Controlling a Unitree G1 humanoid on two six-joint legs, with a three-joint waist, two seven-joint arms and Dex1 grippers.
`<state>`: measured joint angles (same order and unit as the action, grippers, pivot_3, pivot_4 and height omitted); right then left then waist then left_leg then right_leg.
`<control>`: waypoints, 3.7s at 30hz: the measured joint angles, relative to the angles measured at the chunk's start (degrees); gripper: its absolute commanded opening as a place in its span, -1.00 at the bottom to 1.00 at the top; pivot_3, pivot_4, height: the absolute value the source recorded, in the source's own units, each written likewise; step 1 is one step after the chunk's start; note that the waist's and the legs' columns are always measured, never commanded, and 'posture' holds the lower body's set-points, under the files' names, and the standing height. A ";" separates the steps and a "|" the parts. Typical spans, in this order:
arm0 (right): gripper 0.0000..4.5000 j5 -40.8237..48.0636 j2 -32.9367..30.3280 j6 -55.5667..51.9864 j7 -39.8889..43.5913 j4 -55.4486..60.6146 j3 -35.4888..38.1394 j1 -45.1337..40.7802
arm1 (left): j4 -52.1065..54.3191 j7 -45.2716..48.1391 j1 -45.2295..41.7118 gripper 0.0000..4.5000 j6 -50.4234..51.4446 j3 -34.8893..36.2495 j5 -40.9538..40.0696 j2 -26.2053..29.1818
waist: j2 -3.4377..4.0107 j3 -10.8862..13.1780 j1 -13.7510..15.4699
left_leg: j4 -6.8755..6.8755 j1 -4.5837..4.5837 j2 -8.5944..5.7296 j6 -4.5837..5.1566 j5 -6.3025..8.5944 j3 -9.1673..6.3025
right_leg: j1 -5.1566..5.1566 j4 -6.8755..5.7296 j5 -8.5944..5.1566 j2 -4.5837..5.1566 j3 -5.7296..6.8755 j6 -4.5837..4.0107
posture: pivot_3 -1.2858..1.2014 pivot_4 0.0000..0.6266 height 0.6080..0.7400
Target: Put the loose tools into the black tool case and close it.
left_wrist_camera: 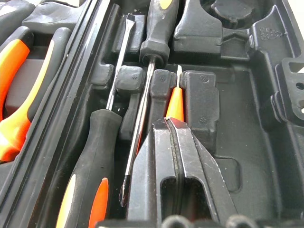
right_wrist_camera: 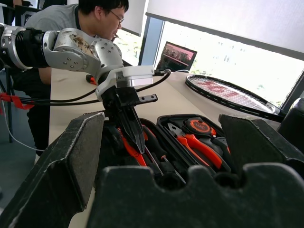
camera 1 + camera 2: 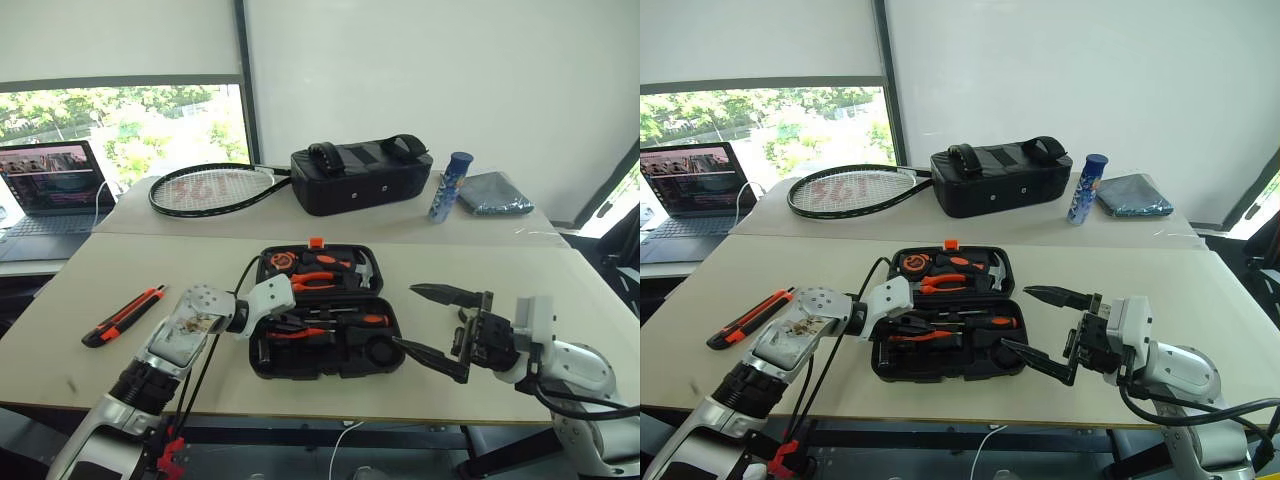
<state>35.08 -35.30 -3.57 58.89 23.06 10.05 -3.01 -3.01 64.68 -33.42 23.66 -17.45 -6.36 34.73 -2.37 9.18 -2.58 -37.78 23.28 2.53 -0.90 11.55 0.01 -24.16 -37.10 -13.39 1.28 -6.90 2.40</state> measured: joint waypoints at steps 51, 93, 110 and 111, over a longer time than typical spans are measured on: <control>1.00 0.49 -0.97 2.42 4.55 -1.02 2.00 5.73 | -10.62 -6.67 50.53 0.97 -13.83 61.43 -18.09 8.93 | -0.05 0.09 -0.85 | 0.54 -0.14 0.30 -0.02 0.03 0.35 | -0.22 0.25 -0.32 0.23 0.11 -0.50 | 0.03 -0.52 1.00; 1.00 2.05 1.39 2.61 2.92 0.32 1.20 6.12 | -46.15 -3.35 6.74 -0.21 -6.01 30.75 -5.30 22.95 | -0.32 0.10 0.10 | 0.93 -0.26 0.33 -0.22 0.18 0.32 | -0.10 -0.02 -0.53 0.14 0.45 -0.26 | 0.03 -0.52 1.00; 1.00 1.49 0.51 4.67 4.69 -1.73 2.86 8.31 | 3.18 14.02 7.34 -0.21 -0.32 19.43 -19.93 17.70 | -0.36 0.09 0.31 | 0.78 -0.10 0.29 -0.22 0.18 0.24 | -0.09 -0.01 -0.51 0.14 0.46 -0.23 | 0.03 -0.52 1.00; 1.00 1.41 0.39 4.67 4.62 -1.67 2.97 8.44 | 5.65 14.85 6.36 -0.21 -0.57 15.93 -17.99 17.71 | -0.36 0.09 0.22 | 0.78 -0.11 0.29 -0.22 0.17 0.24 | -0.09 -0.01 -0.51 0.12 0.45 -0.22 | 0.03 -0.52 1.00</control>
<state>36.48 -34.90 1.10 63.51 21.38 13.02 5.43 2.64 79.52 -27.07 23.10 -1.52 -24.35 52.44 -2.73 9.27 -2.36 -37.00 23.17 2.82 -1.12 11.72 0.25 -24.25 -37.10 -13.90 1.41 -6.44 2.18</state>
